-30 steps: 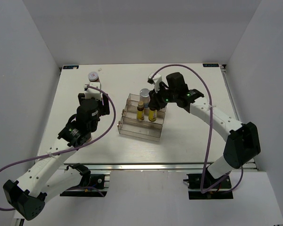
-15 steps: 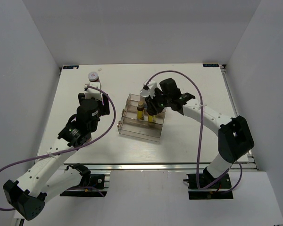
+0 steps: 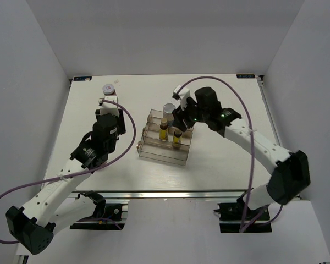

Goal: Organize the condiment bottles

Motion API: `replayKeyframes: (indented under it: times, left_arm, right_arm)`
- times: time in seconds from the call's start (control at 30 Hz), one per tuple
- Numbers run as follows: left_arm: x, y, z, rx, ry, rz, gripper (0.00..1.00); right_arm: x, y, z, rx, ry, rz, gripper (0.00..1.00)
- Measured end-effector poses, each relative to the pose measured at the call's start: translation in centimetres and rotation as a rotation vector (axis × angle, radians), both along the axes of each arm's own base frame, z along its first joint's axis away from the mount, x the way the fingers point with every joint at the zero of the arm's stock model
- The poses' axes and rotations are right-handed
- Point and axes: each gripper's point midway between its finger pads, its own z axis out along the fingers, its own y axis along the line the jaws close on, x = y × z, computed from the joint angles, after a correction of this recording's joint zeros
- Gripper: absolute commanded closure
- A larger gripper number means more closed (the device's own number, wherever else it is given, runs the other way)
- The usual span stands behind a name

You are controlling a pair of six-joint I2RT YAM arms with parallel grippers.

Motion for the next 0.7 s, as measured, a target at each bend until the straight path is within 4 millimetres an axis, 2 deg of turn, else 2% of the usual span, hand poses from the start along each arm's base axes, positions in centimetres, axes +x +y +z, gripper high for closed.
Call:
replayKeyframes:
  times: [0.03,0.07,0.13,0.17,0.2,0.23,0.3,0.33,0.4,0.47,0.53,0.6,0.7]
  left_arm:
    - [0.1,0.0,-0.2,-0.007,0.005,0.011,0.58]
    - [0.2,0.0,-0.5,-0.014,0.012,0.022,0.71]
    - [0.7,0.0,-1.3,-0.017,0.036,0.042,0.76]
    - [1.1,0.0,-2.0,-0.013,0.061,0.054,0.76]
    - [1.7,0.1,-2.5,-0.009,0.087,0.067,0.76]
    - [2.7,0.3,-3.2,-0.013,0.124,0.085,0.73]
    - [4.9,1.4,-4.8,-0.036,0.19,0.123,0.47]
    - [6.0,2.5,-5.8,-0.052,0.224,0.153,0.34]
    - [7.8,4.8,-7.8,-0.074,0.286,0.208,0.11]
    - [9.3,6.7,-9.9,-0.081,0.351,0.259,0.03]
    - [11.0,7.3,-11.6,-0.085,0.405,0.27,0.02]
    - [13.4,7.2,-12.7,-0.085,0.442,0.264,0.02]
    - [17.2,6.5,-14.5,-0.085,0.477,0.236,0.02]
  right_arm:
    - [-0.3,-0.3,1.6,0.018,-0.034,-0.004,0.51]
    - [-0.7,-0.8,3.5,0.045,-0.074,-0.01,0.64]
    - [-1.9,-1.8,7.6,0.115,-0.167,-0.019,0.74]
    - [-2.6,-2.4,9.1,0.146,-0.21,-0.021,0.75]
    - [-3.7,-3.1,10.6,0.185,-0.255,-0.019,0.72]
    - [-4.8,-3.8,11.3,0.212,-0.282,-0.014,0.55]
    - [-6.6,-4.8,11.0,0.24,-0.289,0.004,0.29]
    - [-7.2,-5.2,10.6,0.245,-0.287,0.016,0.12]
    - [-7.8,-5.9,9.2,0.243,-0.273,0.035,0.11]
    - [-8.0,-6.4,7.1,0.222,-0.233,0.049,0.11]
    - [-8.3,-6.9,5.2,0.202,-0.188,0.058,0.11]
    - [-8.8,-6.8,4.8,0.206,-0.172,0.087,0.11]
    - [-9.6,-6.5,5.4,0.23,-0.177,0.133,0.11]
